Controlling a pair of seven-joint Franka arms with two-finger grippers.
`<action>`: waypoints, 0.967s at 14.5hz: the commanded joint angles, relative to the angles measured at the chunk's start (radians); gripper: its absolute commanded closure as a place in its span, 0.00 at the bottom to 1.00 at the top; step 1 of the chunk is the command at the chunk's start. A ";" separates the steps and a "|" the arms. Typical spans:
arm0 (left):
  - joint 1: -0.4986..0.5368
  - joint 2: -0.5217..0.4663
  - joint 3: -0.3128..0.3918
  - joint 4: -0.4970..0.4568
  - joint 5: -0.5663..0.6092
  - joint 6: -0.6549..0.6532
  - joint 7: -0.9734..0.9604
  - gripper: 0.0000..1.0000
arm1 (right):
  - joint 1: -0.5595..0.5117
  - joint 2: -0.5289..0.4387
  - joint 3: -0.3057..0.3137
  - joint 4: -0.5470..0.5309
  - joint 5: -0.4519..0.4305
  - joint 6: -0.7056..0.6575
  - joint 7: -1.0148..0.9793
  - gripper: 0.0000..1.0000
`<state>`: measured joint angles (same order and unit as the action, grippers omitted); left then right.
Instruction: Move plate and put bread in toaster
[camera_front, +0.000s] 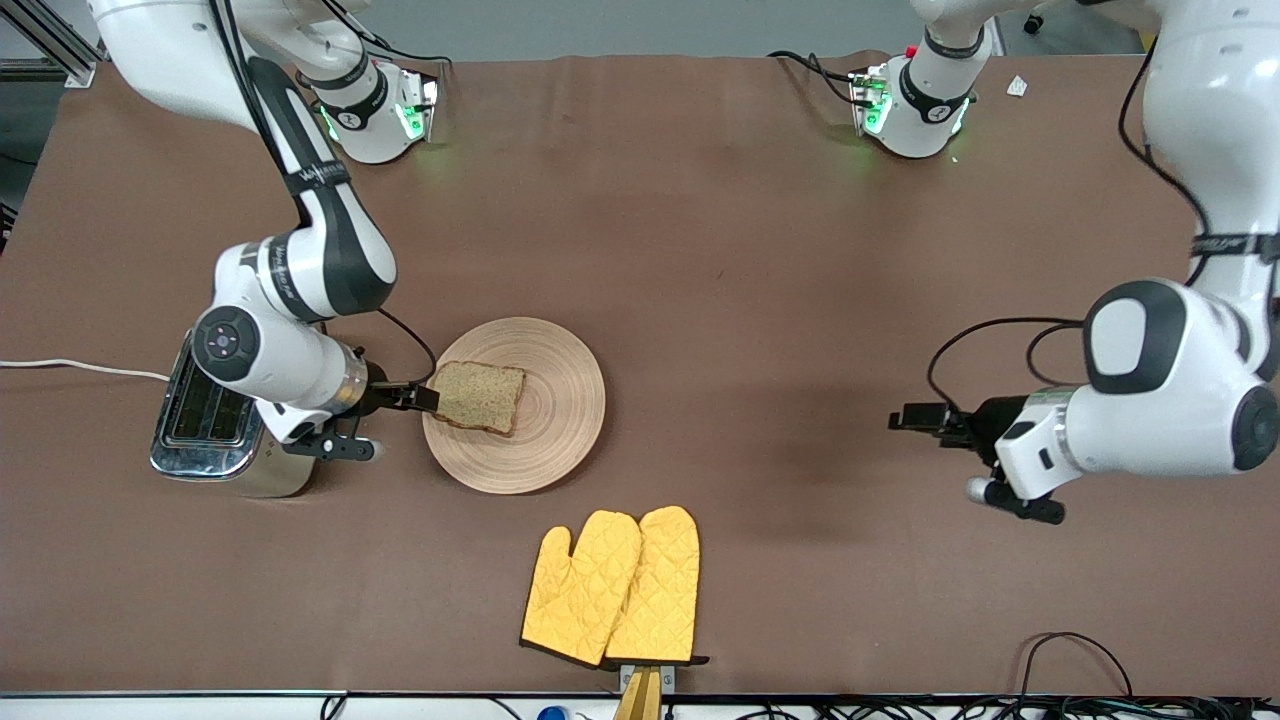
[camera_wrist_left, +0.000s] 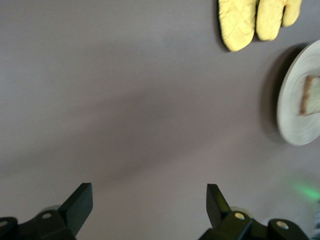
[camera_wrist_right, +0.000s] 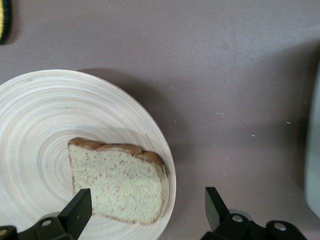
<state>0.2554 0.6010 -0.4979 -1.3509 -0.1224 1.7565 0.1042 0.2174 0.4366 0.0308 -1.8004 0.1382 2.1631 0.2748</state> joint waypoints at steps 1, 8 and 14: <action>0.004 -0.157 -0.002 -0.050 0.163 -0.077 0.009 0.00 | 0.037 -0.003 -0.006 -0.036 0.012 0.026 0.020 0.00; 0.031 -0.406 -0.013 -0.048 0.227 -0.241 -0.015 0.00 | 0.054 0.030 -0.009 -0.076 0.008 0.024 0.063 0.01; 0.038 -0.420 -0.010 -0.027 0.228 -0.253 -0.043 0.00 | 0.040 0.054 -0.009 -0.077 0.008 0.020 0.069 0.22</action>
<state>0.2845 0.1934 -0.5049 -1.3689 0.0967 1.5125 0.0719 0.2650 0.4956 0.0150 -1.8653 0.1382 2.1766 0.3268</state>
